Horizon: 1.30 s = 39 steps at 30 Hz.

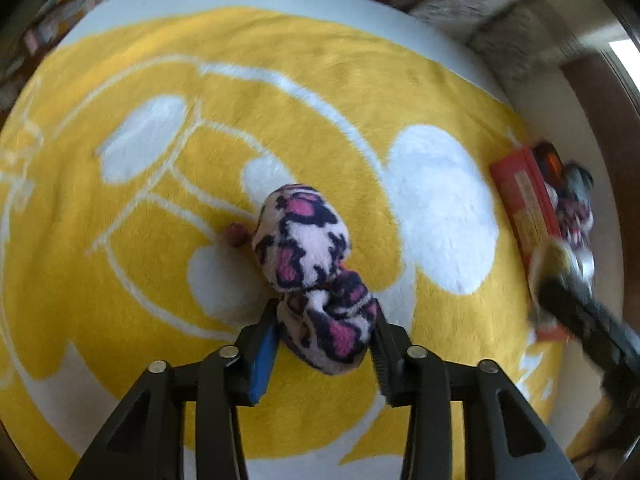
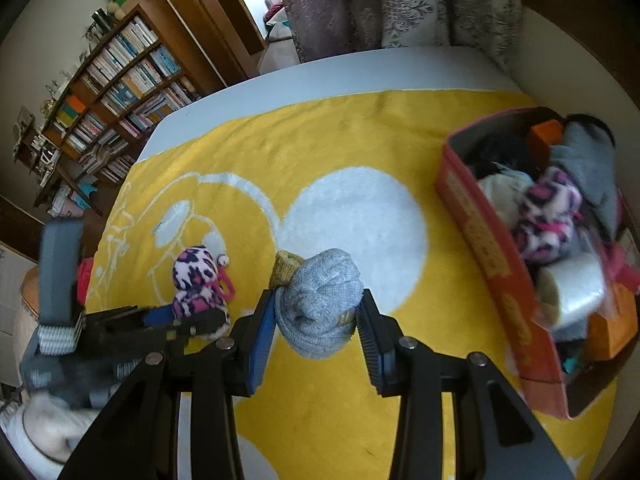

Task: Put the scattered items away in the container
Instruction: 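Carry the plush and grey ball to the tin and open both tools inside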

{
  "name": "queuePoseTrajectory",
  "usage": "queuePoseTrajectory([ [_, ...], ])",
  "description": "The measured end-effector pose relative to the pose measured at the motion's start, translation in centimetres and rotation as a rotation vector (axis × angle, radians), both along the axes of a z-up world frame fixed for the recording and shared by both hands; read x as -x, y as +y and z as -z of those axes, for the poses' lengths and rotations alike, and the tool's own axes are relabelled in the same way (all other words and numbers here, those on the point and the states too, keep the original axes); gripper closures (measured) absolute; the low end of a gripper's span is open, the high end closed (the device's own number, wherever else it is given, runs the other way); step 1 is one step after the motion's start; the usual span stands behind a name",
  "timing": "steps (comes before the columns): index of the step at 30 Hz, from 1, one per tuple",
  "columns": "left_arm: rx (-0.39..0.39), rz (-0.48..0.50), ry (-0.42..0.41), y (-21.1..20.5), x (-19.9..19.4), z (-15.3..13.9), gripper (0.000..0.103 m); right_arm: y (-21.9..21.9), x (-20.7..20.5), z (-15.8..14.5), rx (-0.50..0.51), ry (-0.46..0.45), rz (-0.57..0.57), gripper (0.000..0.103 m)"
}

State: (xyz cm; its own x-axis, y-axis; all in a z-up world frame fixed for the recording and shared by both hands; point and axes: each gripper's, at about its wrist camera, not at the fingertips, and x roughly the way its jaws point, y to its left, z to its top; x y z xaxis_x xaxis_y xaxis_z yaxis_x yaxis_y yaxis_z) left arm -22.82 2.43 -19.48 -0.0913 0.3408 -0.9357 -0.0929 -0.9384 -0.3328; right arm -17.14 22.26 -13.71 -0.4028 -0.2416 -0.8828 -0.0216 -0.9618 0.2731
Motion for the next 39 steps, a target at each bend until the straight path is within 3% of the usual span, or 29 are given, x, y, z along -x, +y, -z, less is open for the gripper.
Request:
queuePoseTrajectory([
  [4, 0.024, -0.048, 0.006, -0.1, 0.8, 0.0, 0.058, 1.2, -1.1, 0.2, 0.005, -0.006, 0.004, 0.06],
  [14, 0.043, -0.017, 0.075, 2.5, 0.9, -1.6, 0.065, 4.8, -3.8, -1.4, 0.006, 0.033, 0.037, 0.06],
  [28, -0.076, 0.212, 0.195, 16.2, 0.5, -9.5, 0.065, 15.1, -7.1, -4.6, 0.005, 0.118, 0.248, 0.06],
  [39, -0.034, 0.345, 0.247, 25.7, 2.8, -10.3, 0.065, 20.2, -7.1, -5.4, 0.008, 0.16, 0.307, 0.06],
])
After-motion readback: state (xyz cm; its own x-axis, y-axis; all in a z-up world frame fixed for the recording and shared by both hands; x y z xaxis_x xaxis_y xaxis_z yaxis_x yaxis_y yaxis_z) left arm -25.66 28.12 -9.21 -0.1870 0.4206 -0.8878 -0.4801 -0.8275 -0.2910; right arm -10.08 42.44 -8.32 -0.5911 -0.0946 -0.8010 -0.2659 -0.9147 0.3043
